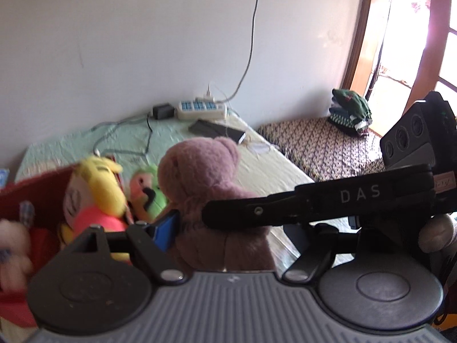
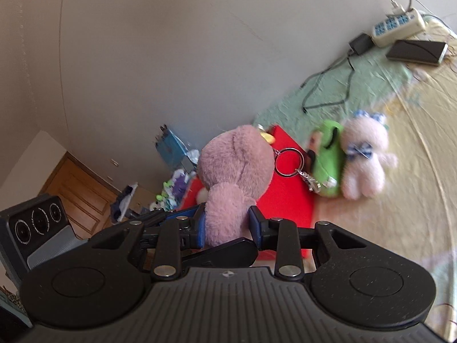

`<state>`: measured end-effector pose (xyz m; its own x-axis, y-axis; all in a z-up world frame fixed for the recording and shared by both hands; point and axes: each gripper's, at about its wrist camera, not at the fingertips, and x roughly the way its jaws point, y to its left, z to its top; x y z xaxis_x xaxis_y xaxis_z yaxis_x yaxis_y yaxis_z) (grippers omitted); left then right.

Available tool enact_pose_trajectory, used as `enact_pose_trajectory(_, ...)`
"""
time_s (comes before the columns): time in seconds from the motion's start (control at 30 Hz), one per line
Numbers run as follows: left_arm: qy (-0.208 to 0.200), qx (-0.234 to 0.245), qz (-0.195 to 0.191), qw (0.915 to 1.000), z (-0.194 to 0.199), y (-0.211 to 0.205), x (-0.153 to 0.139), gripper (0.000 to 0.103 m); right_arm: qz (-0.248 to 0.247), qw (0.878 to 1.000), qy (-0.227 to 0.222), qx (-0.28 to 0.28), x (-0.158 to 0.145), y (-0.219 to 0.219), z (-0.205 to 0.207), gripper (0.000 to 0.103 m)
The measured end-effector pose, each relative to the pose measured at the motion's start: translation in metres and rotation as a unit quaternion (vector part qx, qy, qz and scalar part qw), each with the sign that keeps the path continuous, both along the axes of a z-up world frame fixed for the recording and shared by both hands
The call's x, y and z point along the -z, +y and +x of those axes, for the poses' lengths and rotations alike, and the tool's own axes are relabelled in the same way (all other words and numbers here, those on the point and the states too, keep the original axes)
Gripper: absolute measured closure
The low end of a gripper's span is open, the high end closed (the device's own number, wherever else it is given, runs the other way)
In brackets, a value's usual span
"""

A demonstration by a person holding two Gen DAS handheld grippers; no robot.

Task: Organize objects
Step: 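Lift the held pink teddy bear and carry it over the red box, then lower the pink teddy bear into the red box and open the right tool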

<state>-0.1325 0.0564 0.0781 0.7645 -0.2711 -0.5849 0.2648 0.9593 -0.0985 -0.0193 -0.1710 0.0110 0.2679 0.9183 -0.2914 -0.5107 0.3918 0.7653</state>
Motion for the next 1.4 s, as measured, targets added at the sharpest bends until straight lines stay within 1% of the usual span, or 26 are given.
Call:
enact_pose_trajectory(0.13,-0.039,0.000,0.006,0.9992,-0.006,0.027,-0.025,0.024,0.014,0.999,-0.035,0.003,-0.027,0.027,-0.004,0.070)
enact_pose_trajectory(0.3,-0.077,-0.003,0.016,0.9969,-0.006,0.071,-0.050,0.024,0.028,0.997,-0.075,0.003,-0.058,0.072,-0.005,0.070)
enact_pose_trajectory(0.47,-0.102,-0.013,0.022,0.9945,0.000,0.116,-0.067,0.024,0.032,0.994,-0.106,0.000,-0.083,0.121,-0.001,0.070)
enact_pose_trajectory(0.57,-0.104,-0.019,0.022,0.9941,0.008,0.142,-0.070,0.023,0.027,0.993,-0.114,0.000,-0.091,0.152,0.004,0.070)
enact_pose_trajectory(0.63,-0.095,-0.023,0.015,0.9951,0.017,0.160,-0.067,0.023,0.019,0.994,-0.104,0.002,-0.091,0.170,0.011,0.070)
enact_pose_trajectory(0.73,-0.070,-0.028,-0.003,0.9971,0.031,0.183,-0.058,0.023,0.005,0.997,-0.082,0.006,-0.084,0.193,0.020,0.070)
enact_pose_trajectory(0.87,-0.038,-0.034,-0.020,0.9985,0.045,0.200,-0.037,0.023,-0.022,0.998,-0.063,0.011,-0.068,0.215,0.026,0.071)
enact_pose_trajectory(1.03,0.005,-0.033,-0.030,0.9990,0.056,0.212,-0.003,0.023,-0.060,0.998,-0.027,0.023,-0.037,0.230,0.031,0.071)
enact_pose_trajectory(1.1,0.022,-0.029,-0.030,0.9989,0.059,0.216,0.010,0.023,-0.077,0.996,-0.017,0.031,-0.025,0.235,0.030,0.073)
enact_pose_trajectory(1.2,0.049,-0.017,-0.029,0.9983,0.068,0.212,0.029,0.024,-0.105,0.994,-0.008,0.042,-0.012,0.238,0.026,0.077)
enact_pose_trajectory(1.23,0.054,-0.015,-0.031,0.9979,0.069,0.212,0.035,0.025,-0.106,0.993,0.006,0.046,-0.006,0.236,0.028,0.078)
enact_pose_trajectory(1.27,0.062,-0.016,-0.031,0.9974,0.073,0.212,0.041,0.024,-0.109,0.993,0.019,0.050,0.000,0.237,0.030,0.081)
enact_pose_trajectory(1.3,0.072,-0.016,-0.030,0.9969,0.076,0.212,0.047,0.024,-0.114,0.992,0.027,0.055,0.006,0.237,0.031,0.081)
enact_pose_trajectory(1.33,0.080,-0.016,-0.031,0.9962,0.079,0.214,0.052,0.024,-0.118,0.991,0.031,0.058,0.010,0.237,0.031,0.081)
enact_pose_trajectory(1.4,0.087,-0.016,-0.039,0.9953,0.079,0.216,0.058,0.024,-0.121,0.991,0.021,0.062,0.012,0.238,0.027,0.082)
